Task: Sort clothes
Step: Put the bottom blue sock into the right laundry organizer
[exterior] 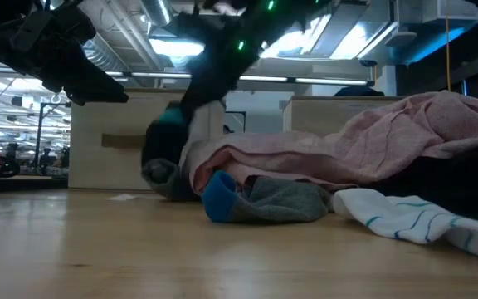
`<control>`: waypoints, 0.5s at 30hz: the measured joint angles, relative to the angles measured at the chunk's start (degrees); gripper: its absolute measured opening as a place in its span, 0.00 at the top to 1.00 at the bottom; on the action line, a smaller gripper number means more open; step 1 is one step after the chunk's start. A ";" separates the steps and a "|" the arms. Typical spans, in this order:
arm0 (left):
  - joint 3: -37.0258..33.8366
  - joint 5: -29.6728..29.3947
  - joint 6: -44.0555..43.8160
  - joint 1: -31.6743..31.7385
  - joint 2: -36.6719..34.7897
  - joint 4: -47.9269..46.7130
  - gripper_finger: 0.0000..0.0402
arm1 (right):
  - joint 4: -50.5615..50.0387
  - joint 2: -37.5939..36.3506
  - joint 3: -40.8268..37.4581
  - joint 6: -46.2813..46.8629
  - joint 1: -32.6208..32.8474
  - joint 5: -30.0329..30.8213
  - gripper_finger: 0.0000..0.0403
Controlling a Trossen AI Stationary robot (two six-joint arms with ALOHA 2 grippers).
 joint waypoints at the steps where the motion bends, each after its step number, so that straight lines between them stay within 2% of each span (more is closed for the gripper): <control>1: 0.00 0.00 0.02 0.00 0.00 0.02 0.60 | -1.22 -1.29 0.00 -0.06 0.26 1.21 0.98; 8: 0.00 0.02 0.15 0.00 0.00 -0.13 0.60 | -9.71 -13.04 -0.02 -0.90 1.29 12.16 0.99; 15: -0.07 0.03 -0.77 0.00 0.00 0.01 0.60 | -16.38 -27.95 -0.02 -1.31 -0.20 28.00 0.97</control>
